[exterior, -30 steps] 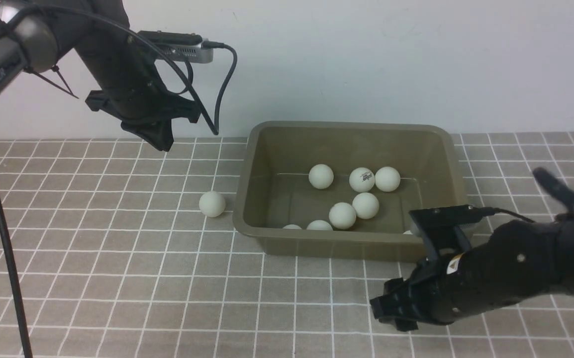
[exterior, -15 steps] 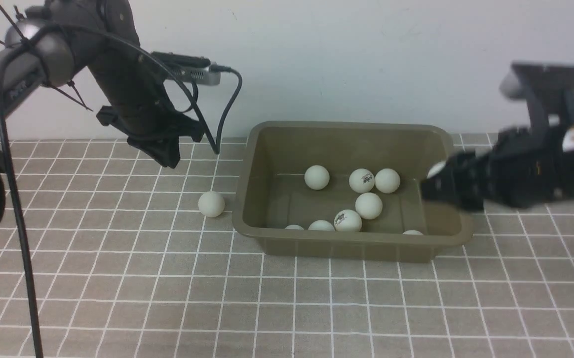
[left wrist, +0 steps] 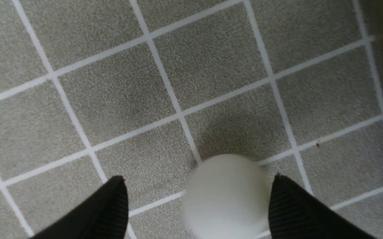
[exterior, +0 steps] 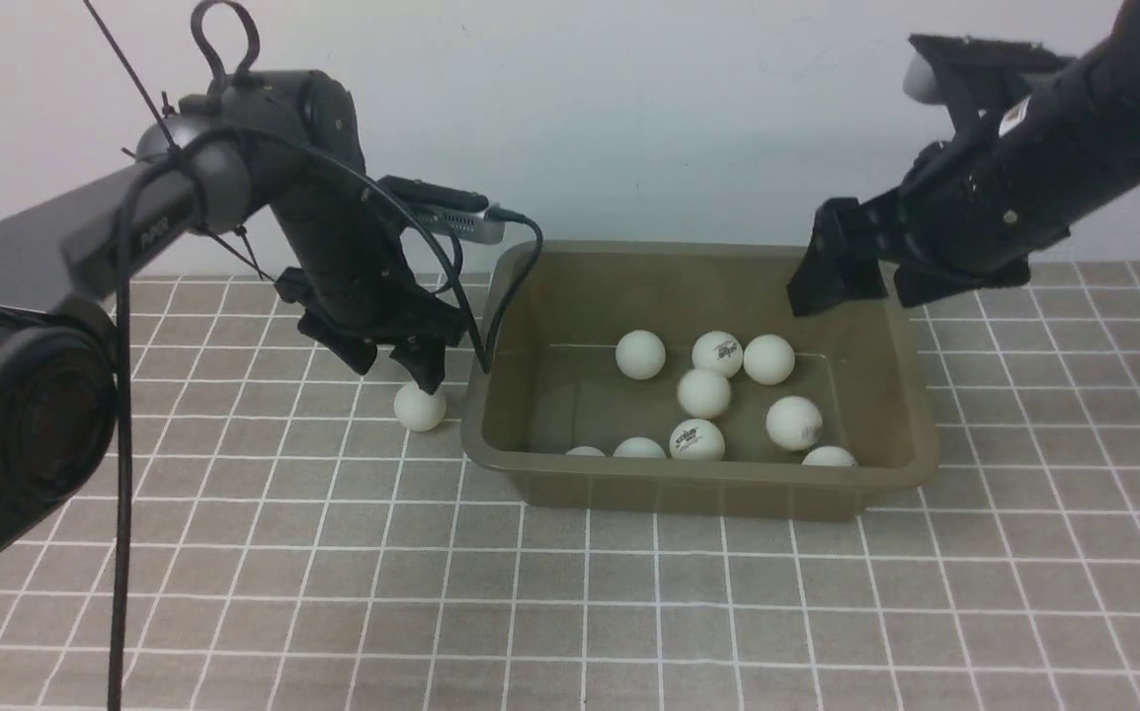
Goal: Put the table tennis balls into the box on the grey coffee tablecloth.
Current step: 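Reach for and grasp a ping pong ball on the table beside the basket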
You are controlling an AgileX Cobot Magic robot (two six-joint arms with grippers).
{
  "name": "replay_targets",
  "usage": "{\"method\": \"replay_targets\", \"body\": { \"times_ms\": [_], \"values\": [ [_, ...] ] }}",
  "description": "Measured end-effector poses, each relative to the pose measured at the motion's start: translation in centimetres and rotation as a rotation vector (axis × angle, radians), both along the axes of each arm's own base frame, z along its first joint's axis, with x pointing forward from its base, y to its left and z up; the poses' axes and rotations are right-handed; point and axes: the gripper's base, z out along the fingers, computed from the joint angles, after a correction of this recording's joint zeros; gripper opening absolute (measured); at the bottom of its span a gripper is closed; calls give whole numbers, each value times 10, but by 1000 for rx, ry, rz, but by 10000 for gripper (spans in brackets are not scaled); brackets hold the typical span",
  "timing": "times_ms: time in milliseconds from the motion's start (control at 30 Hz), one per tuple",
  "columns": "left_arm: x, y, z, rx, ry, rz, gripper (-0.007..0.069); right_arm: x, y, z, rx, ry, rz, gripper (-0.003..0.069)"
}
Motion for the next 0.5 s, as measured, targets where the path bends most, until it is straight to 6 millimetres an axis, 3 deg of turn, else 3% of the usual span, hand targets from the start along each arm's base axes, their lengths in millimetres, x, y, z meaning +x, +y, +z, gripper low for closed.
{"method": "replay_targets", "body": {
  "times_ms": [167, 233, 300, 433, 500],
  "values": [
    [1, -2, -18, -8, 40, 6, 482, -16, -4, 27, 0, -52, 10, 641],
    [1, -2, -22, -8, 53, 7, 363, -31, -9, 50, -3, -113, 14, 591],
    [1, -2, -23, -4, 59, 6, 342, -41, -13, 64, -10, -150, 15, 555],
    [1, 0, -9, 12, 64, -2, 353, -70, -23, 93, -43, -221, 21, 472],
    [5, -1, 18, -4, -5, 3, 353, -90, -31, 108, -80, -247, 16, 429]
  ]
}}
